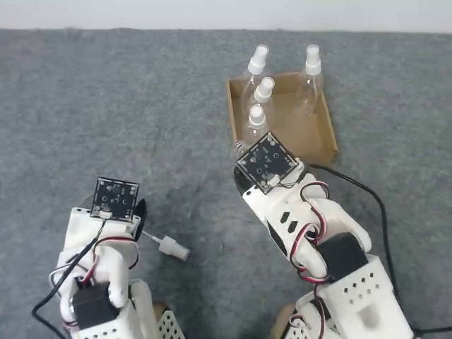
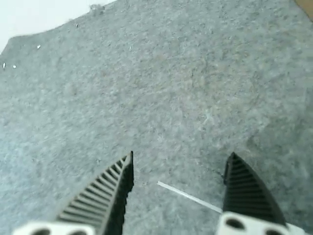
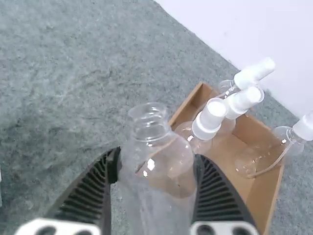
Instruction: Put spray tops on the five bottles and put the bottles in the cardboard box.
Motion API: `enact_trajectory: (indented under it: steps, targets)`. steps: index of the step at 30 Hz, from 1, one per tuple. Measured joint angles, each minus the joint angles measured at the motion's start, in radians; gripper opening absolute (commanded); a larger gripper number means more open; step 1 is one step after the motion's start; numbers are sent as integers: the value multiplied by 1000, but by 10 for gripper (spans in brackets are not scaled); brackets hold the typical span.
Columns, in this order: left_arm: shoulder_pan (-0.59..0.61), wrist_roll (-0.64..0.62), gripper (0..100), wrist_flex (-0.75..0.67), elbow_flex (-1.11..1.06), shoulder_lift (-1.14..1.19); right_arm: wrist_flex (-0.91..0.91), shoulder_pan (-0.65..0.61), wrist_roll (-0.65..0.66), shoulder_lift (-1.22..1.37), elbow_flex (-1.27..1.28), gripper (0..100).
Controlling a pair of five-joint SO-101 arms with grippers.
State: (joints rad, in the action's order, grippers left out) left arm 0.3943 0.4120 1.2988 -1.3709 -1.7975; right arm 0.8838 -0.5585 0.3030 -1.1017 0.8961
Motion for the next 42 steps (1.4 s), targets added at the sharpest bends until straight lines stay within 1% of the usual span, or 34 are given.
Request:
enact_trajectory:
  steps: [5,9,12,17,24,32,36,39,42]
  targets:
    - [-55,9,273,29,46,29,-28,0,-8,0,20,51]
    - [-118,35,273,78,146,161,-71,43,-60,0,44,51]
    - [-163,97,273,120,224,273,-84,89,-72,0,44,51]
    - [-190,204,276,149,299,437,-84,124,-74,0,44,51]
    - [-187,390,274,149,305,617,-84,121,-74,0,44,51]
    - [-190,549,273,149,305,758,-84,121,-74,0,44,51]
    - [-227,577,272,147,305,848,-94,121,-74,0,44,51]
    - [-284,586,272,147,305,924,-103,121,-74,0,44,51]
    - [-327,586,272,117,305,994,-103,121,-74,0,44,51]
